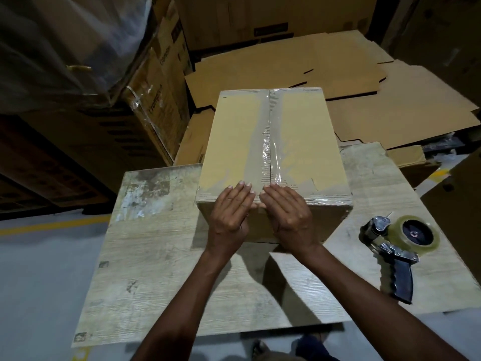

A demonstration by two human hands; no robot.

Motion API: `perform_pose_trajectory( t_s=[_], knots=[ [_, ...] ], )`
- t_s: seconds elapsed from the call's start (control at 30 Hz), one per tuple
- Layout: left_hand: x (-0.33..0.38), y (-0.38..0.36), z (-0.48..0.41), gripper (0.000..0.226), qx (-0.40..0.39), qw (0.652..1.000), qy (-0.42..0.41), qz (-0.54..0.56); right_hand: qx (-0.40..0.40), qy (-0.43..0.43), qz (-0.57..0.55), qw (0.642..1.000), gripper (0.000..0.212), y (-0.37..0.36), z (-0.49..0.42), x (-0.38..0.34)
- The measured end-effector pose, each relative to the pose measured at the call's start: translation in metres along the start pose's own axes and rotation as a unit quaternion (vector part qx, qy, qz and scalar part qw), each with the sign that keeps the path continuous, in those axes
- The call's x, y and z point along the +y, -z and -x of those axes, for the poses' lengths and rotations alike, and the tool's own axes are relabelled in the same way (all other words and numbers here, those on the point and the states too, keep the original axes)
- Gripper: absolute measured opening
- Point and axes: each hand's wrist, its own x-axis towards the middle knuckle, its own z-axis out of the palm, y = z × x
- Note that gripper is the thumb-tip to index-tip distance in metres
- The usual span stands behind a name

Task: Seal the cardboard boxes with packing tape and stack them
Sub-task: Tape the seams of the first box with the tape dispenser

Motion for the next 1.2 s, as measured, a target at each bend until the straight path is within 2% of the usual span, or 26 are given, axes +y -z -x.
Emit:
perform_pose_trajectory(
  t_s=[0.13, 0.23, 0.3, 0.43, 0.57, 0.7, 0.8, 0.87, 1.0, 1.07, 1.2],
  knots=[
    [-0.004, 0.004, 0.001, 0.053, -0.009, 1.0, -0.021, 0.01, -0.004, 0.028, -0.002, 1.0, 0.025, 0.001, 0.003, 0.007],
    [-0.014, 0.012, 0.005, 0.064, -0.045, 0.997, -0.06, -0.007, -0.056, 0.064, 0.003, 0.996, 0.043, 0.007, 0.006, 0.018],
    [-0.023, 0.019, 0.009, 0.059, -0.049, 0.996, -0.065, -0.026, -0.076, 0.076, 0.002, 0.994, 0.046, 0.012, 0.007, 0.023],
    [-0.035, 0.029, 0.011, 0.037, -0.008, 0.999, -0.019, -0.05, -0.07, 0.039, -0.011, 0.997, 0.033, 0.018, -0.001, 0.021],
    [-0.044, 0.031, 0.008, 0.031, 0.017, 0.999, 0.006, -0.042, -0.05, 0.019, -0.013, 0.999, 0.026, 0.008, -0.009, 0.019],
    [-0.045, 0.03, 0.01, 0.03, 0.015, 1.0, 0.018, -0.012, -0.061, 0.052, -0.019, 0.997, 0.028, 0.014, -0.007, 0.023],
    [-0.041, 0.03, 0.013, 0.036, 0.037, 0.997, 0.061, 0.02, -0.094, 0.048, -0.02, 0.994, 0.033, 0.02, -0.006, 0.024],
    [-0.039, 0.031, 0.015, 0.051, 0.053, 0.993, 0.101, 0.025, -0.104, 0.022, -0.032, 0.994, 0.036, 0.02, -0.008, 0.02],
    [-0.032, 0.043, 0.013, 0.083, 0.084, 0.958, 0.265, 0.07, -0.104, 0.014, -0.043, 0.994, 0.037, 0.01, -0.021, 0.001],
    [-0.03, 0.048, 0.012, 0.085, 0.097, 0.935, 0.325, 0.104, -0.103, 0.03, -0.046, 0.993, 0.037, 0.0, -0.03, -0.01],
    [-0.029, 0.054, 0.008, 0.083, 0.107, 0.912, 0.364, 0.156, -0.095, 0.04, -0.066, 0.993, 0.033, -0.016, -0.033, -0.017]
  ],
)
